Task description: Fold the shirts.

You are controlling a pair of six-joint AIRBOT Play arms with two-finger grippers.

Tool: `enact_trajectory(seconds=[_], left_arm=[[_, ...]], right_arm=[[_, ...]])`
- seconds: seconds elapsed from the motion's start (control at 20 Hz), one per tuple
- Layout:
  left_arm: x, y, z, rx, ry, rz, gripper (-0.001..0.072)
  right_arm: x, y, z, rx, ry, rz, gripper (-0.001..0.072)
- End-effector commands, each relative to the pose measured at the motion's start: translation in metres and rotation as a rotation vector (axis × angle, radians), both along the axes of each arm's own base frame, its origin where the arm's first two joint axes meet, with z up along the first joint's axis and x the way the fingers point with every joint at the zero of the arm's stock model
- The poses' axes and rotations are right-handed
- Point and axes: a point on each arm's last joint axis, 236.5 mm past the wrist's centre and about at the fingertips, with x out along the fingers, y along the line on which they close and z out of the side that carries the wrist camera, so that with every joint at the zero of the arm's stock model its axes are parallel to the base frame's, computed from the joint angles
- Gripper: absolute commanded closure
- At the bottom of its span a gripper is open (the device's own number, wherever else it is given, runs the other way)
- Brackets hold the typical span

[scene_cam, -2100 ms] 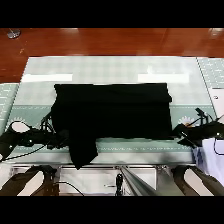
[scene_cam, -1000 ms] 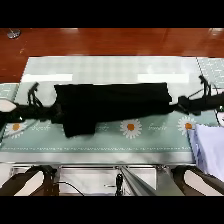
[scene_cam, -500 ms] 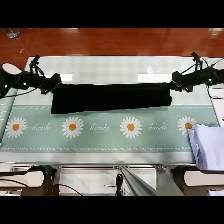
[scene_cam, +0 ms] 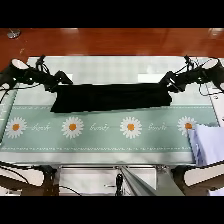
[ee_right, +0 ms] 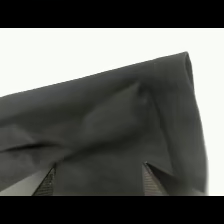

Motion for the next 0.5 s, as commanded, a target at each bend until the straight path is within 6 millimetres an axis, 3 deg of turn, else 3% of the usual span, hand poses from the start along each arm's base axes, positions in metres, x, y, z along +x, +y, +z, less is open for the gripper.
enact_trajectory(seconds=[0.0,0.1,0.2,0.25,0.35,0.45], left_arm=[[-0.020,0.062,0.017,0.108,0.114,0.023,0.0005],[-0.032,0.118,0.040,0.204,0.115,0.125,0.0005],[-0.029,0.148,0.072,0.242,-0.025,0.243,0.0005],[-0.024,0.151,0.092,0.248,-0.130,0.304,0.0005],[-0.023,0.133,0.128,0.225,-0.339,0.394,0.0005],[-0.042,0.098,0.135,0.237,-0.434,0.355,0.0005]], right_arm=[[-0.017,-0.047,0.010,-0.070,0.059,0.023,0.0098],[-0.038,-0.092,0.011,-0.113,0.123,-0.032,0.0097],[-0.053,-0.117,0.003,-0.103,0.170,-0.092,0.0098],[-0.053,-0.120,-0.002,-0.086,0.166,-0.119,0.0098],[-0.047,-0.110,-0.014,-0.037,0.134,-0.140,0.0098],[-0.037,-0.086,-0.021,0.070,0.109,-0.121,0.0098]])
